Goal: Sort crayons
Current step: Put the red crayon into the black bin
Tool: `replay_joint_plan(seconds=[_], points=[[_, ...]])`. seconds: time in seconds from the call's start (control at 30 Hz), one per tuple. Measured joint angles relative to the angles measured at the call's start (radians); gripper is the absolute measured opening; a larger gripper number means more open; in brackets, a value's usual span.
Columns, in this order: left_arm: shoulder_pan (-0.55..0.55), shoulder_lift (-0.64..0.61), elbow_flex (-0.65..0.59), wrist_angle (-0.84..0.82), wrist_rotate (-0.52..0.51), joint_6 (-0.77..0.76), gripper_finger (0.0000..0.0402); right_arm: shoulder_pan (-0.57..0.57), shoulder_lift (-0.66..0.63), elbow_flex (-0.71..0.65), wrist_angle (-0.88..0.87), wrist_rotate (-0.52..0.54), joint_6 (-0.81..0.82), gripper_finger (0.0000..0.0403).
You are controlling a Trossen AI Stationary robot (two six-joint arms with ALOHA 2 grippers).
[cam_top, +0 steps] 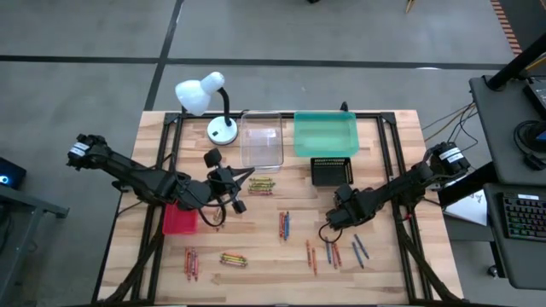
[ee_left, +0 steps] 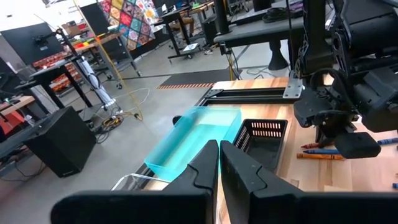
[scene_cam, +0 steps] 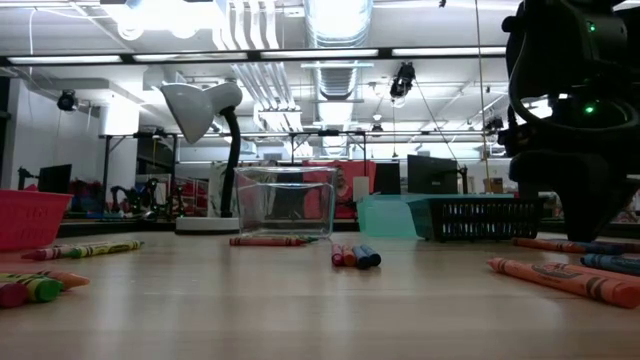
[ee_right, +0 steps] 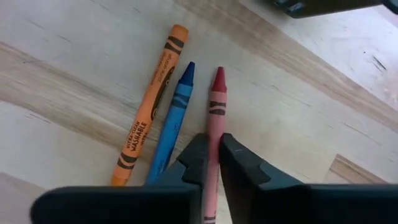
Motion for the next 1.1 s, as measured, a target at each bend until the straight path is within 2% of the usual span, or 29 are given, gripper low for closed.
replay_joint_plan(seconds=[0.3,0.47,0.8,1.1], points=[[-0.009,0.0,0.0,0.0,0.0,-0.018,0.0,0.0,-0.005,0.003,-0.072,0.004,-0.002,0.0009],[-0.009,0.0,0.0,-0.001,0.002,-0.026,0.0,-0.001,-0.047,0.034,-0.122,-0.043,-0.049,0.0009],[-0.009,0.0,0.0,0.002,0.035,-0.031,0.0,-0.001,-0.249,0.136,-0.189,-0.043,-0.19,0.0009],[-0.009,0.0,0.0,0.004,0.035,-0.031,0.0,-0.037,-0.378,0.17,-0.158,0.117,-0.27,0.0009]])
